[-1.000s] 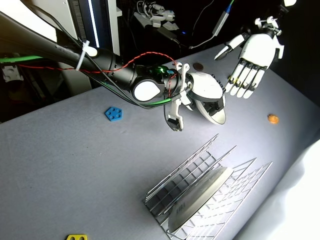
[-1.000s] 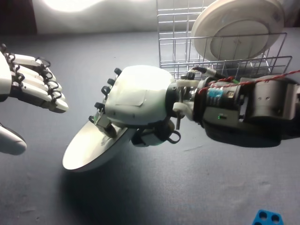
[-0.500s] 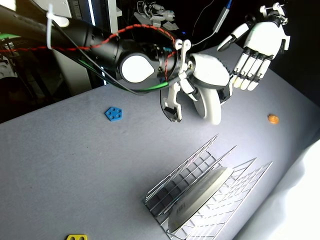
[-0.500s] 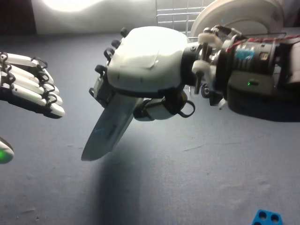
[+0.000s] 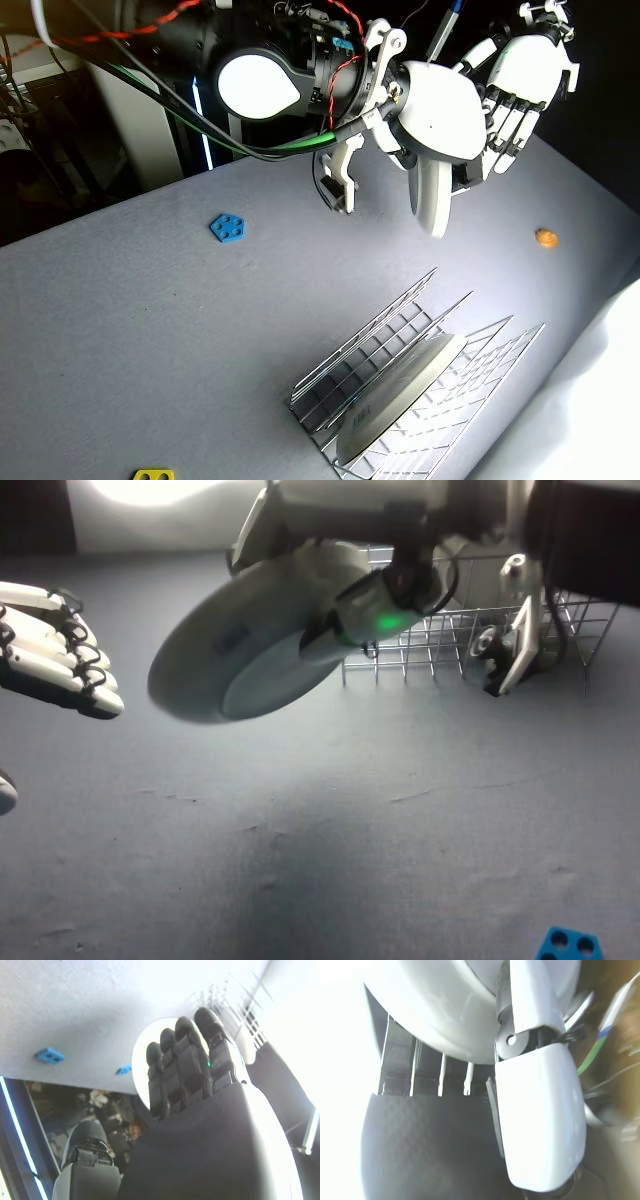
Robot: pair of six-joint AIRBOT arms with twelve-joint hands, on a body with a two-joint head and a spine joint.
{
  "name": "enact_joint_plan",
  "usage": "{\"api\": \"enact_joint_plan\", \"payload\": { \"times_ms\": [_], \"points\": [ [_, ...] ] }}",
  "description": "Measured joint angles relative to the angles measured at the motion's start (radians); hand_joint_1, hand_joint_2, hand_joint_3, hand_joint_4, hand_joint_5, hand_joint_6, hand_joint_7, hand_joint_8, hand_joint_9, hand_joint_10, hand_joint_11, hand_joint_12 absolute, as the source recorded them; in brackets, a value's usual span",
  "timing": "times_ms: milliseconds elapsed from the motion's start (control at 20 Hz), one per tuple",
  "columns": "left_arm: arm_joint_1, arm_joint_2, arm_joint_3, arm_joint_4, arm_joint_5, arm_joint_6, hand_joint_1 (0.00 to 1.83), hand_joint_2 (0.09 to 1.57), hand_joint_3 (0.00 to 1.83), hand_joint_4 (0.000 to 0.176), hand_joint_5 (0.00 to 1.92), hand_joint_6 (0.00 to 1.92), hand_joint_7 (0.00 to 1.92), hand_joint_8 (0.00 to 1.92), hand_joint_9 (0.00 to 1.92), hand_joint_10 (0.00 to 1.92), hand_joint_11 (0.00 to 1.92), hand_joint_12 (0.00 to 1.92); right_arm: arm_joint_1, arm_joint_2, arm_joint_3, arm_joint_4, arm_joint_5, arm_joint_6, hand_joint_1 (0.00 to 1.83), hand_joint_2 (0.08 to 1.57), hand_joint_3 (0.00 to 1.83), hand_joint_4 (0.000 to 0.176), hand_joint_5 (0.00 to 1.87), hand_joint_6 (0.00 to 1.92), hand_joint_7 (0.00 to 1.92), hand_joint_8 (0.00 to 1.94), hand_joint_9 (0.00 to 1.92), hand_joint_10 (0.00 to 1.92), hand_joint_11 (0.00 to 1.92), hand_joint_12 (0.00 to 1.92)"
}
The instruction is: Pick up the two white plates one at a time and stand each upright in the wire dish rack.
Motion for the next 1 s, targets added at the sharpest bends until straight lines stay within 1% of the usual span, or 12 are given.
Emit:
{"api": "enact_joint_plan", "payload": {
  "times_ms": [50, 150, 250, 350, 500, 600, 650, 700, 750, 850, 950, 1000],
  "points": [
    [0.000, 0.004, 0.000, -0.001, 0.000, 0.000, 0.00, 1.13, 0.00, 0.000, 0.38, 0.00, 0.37, 0.00, 0.33, 0.00, 0.00, 0.62, 0.021, 0.006, 0.000, 0.028, -0.008, -0.002, 1.38, 1.10, 0.00, 0.000, 0.93, 1.01, 1.03, 0.94, 0.94, 1.09, 0.74, 1.22],
    [0.000, 0.005, 0.004, 0.000, -0.003, 0.000, 0.00, 1.12, 0.00, 0.000, 0.38, 0.01, 0.37, 0.01, 0.34, 0.01, 0.01, 0.63, 0.038, 0.008, 0.000, 0.041, -0.001, -0.002, 1.38, 1.10, 0.00, 0.000, 0.93, 1.02, 1.02, 0.95, 0.94, 1.09, 0.73, 1.22],
    [-0.003, 0.007, 0.017, 0.001, -0.007, 0.000, 0.00, 1.13, 0.00, 0.000, 0.39, 0.01, 0.37, 0.00, 0.33, 0.00, 0.00, 0.62, 0.047, 0.012, 0.000, 0.095, 0.008, -0.001, 1.38, 1.10, 0.00, 0.000, 0.92, 1.01, 1.02, 0.97, 0.95, 1.09, 0.73, 1.22],
    [-0.020, 0.009, 0.031, 0.023, -0.005, -0.003, 0.00, 1.12, 0.00, 0.000, 0.39, 0.01, 0.38, 0.01, 0.35, 0.01, 0.01, 0.63, 0.047, 0.025, -0.003, 0.132, 0.005, -0.001, 1.38, 1.10, 0.00, 0.000, 0.93, 1.01, 1.02, 0.95, 0.95, 1.08, 0.74, 1.22],
    [-0.020, 0.012, 0.028, 0.031, -0.004, -0.008, 0.00, 1.12, 0.00, 0.000, 0.38, 0.00, 0.37, 0.00, 0.34, 0.00, 0.01, 0.64, 0.059, 0.042, 0.003, 0.180, -0.001, -0.001, 1.38, 1.10, 0.00, 0.000, 0.91, 1.03, 1.01, 0.97, 0.96, 1.09, 0.73, 1.21],
    [-0.026, 0.013, 0.016, 0.045, -0.006, -0.010, 0.00, 1.13, 0.00, 0.000, 0.40, 0.00, 0.38, 0.00, 0.35, 0.00, 0.00, 0.68, 0.069, 0.051, 0.023, 0.253, 0.017, 0.000, 1.38, 1.10, 0.00, 0.000, 0.92, 1.02, 1.02, 0.96, 0.94, 1.10, 0.73, 1.22],
    [-0.030, 0.013, 0.015, 0.048, -0.009, -0.011, 0.00, 1.12, 0.00, 0.000, 0.38, 0.00, 0.36, 0.00, 0.33, 0.00, 0.00, 0.63, 0.073, 0.056, 0.030, 0.281, 0.018, 0.001, 1.38, 1.11, 0.00, 0.000, 0.92, 1.04, 1.00, 0.98, 0.94, 1.10, 0.72, 1.23],
    [-0.035, 0.014, 0.015, 0.050, -0.011, -0.011, 0.00, 1.12, 0.00, 0.000, 0.38, 0.00, 0.36, 0.00, 0.32, 0.00, 0.00, 0.62, 0.080, 0.061, 0.034, 0.298, 0.024, 0.002, 1.38, 1.11, 0.00, 0.000, 0.91, 1.06, 1.00, 0.98, 0.94, 1.09, 0.73, 1.23],
    [-0.036, 0.015, 0.015, 0.050, -0.008, -0.011, 0.00, 1.12, 0.00, 0.000, 0.39, 0.00, 0.37, 0.00, 0.34, 0.00, 0.00, 0.65, 0.090, 0.069, 0.034, 0.303, 0.029, 0.002, 1.38, 1.11, 0.00, 0.000, 0.89, 1.07, 0.99, 0.99, 0.94, 1.11, 0.73, 1.24],
    [-0.036, 0.015, 0.015, 0.053, -0.008, -0.011, 0.00, 1.13, 0.00, 0.000, 0.39, 0.00, 0.38, 0.00, 0.35, 0.00, 0.01, 0.66, 0.090, 0.073, 0.034, 0.320, 0.047, 0.003, 1.38, 1.10, 0.00, 0.000, 0.92, 1.02, 1.02, 0.97, 0.96, 1.08, 0.73, 1.24],
    [-0.036, 0.016, 0.015, 0.053, -0.010, -0.011, 0.00, 1.12, 0.00, 0.000, 0.39, 0.00, 0.37, 0.00, 0.34, 0.00, 0.00, 0.67, 0.090, 0.073, 0.037, 0.346, 0.052, 0.003, 1.38, 1.10, 0.00, 0.000, 0.92, 1.02, 1.02, 0.96, 0.97, 1.07, 0.73, 1.24],
    [-0.036, 0.019, 0.014, 0.054, -0.009, -0.011, 0.00, 1.12, 0.00, 0.000, 0.39, 0.00, 0.37, 0.00, 0.34, 0.00, 0.00, 0.67, 0.089, 0.073, 0.037, 0.355, 0.060, 0.004, 1.38, 1.09, 0.00, 0.000, 0.93, 1.00, 1.03, 0.93, 0.98, 1.05, 0.74, 1.22]
  ]
}}
